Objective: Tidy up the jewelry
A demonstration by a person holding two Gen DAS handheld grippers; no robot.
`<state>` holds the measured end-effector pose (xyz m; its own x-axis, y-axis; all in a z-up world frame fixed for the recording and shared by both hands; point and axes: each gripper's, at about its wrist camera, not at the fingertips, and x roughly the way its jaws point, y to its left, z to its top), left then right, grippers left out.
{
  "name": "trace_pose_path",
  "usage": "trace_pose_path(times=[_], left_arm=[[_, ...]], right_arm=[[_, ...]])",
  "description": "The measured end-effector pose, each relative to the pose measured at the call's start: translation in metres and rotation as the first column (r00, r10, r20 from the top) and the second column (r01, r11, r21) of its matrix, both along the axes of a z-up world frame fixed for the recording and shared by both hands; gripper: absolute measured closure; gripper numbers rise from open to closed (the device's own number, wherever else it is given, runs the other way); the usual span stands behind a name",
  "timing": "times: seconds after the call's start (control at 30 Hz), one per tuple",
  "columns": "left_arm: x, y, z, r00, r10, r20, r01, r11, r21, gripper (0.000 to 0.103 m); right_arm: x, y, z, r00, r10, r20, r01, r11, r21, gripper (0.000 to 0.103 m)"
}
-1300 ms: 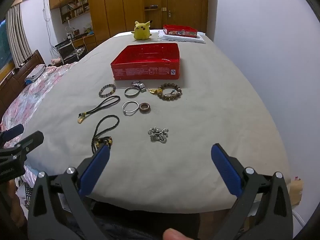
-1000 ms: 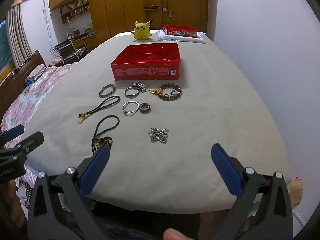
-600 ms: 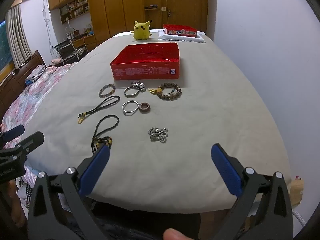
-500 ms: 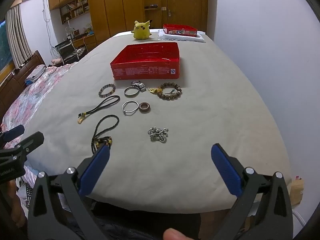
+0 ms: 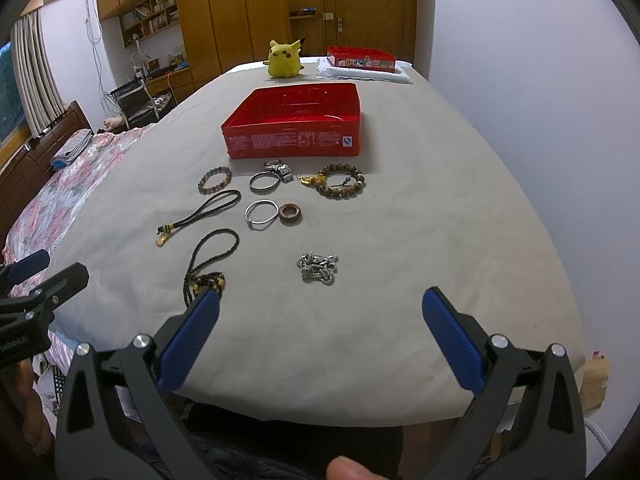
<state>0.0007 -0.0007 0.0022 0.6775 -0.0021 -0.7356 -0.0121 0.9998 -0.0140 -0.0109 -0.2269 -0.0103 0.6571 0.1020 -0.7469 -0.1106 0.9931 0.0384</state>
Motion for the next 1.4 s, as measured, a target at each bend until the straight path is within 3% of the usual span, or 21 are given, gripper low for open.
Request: trace_pose_path(times=[0.07, 1.4], left_arm=[[-0.0001, -0.0001, 0.0005, 1.0, 0.001, 0.0, -0.001, 1.0, 0.0, 0.004], [0.0003, 0.001, -0.0039, 1.0, -0.002, -0.001, 0.002, 1.0, 0.001, 0.004]], right_arm=[[0.0114, -0.0165, -0.0016, 1.0, 0.001, -0.001, -0.001, 1.0, 0.005, 0.003], [0.0086, -0.0077, -0.0041, 1.0, 0.0, -0.007, 0.0, 1.0, 0.0, 0.003]])
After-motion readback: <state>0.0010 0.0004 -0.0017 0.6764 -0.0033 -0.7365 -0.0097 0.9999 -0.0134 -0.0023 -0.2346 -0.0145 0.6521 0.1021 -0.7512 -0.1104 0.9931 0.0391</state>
